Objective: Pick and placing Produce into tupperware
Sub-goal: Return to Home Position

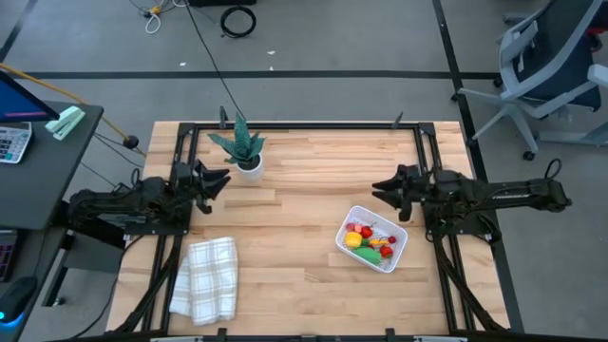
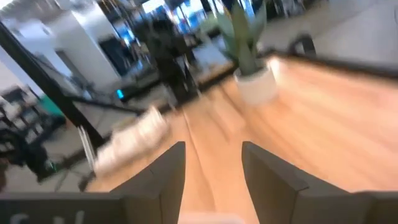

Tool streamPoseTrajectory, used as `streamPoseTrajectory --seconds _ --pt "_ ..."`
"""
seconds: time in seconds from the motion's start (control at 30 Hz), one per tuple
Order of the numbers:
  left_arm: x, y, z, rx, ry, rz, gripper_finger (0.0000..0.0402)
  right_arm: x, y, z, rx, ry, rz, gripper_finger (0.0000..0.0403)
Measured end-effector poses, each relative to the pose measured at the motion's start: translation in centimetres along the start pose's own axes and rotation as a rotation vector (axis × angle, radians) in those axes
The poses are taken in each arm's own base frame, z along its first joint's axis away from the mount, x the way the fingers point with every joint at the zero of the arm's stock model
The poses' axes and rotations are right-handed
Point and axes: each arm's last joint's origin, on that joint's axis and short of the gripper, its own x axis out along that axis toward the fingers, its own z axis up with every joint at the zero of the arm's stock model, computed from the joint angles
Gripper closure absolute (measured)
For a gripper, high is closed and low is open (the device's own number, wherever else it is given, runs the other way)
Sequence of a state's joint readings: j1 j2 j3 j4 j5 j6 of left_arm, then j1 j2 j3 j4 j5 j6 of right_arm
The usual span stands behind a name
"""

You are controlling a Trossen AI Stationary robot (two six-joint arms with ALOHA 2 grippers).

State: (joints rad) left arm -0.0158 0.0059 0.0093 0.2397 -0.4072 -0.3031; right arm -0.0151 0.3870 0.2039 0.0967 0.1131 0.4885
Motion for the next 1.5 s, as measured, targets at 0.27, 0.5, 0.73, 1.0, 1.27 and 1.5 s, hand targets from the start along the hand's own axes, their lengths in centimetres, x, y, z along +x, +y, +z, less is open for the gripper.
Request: streamPoseTrajectory --seconds 0.27,0.5,0.73,1.0,1.27,1.5 --pt "0.0 0.0 -0.1 0.005 0.011 0.003 0.0252 -0.2 -0.1 -0.6 -0.003 0.090 0.050 0.0238" --pt "0.0 0.0 -0.1 0.006 0.011 0.003 0.0254 -0.8 0.7 0.3 -0.053 0.027 0.196 0.0238" --pt "0.0 0.0 -0.1 0.005 0.011 0.003 0.0264 -1.3 1.0 0.8 -0.074 -0.017 0.253 0.0238" --pt "0.0 0.0 -0.1 0.006 0.011 0.003 0.0254 -1.3 0.9 0.6 -0.094 -0.040 0.270 0.0238" --pt "0.0 0.0 -0.1 0.006 0.012 0.003 0.0248 -0.9 -0.4 -2.2 -0.014 -0.110 0.355 0.0238" --pt "0.0 0.0 -0.1 0.006 0.012 0.003 0.0258 -0.7 -0.6 -2.8 -0.049 -0.013 0.315 0.0238"
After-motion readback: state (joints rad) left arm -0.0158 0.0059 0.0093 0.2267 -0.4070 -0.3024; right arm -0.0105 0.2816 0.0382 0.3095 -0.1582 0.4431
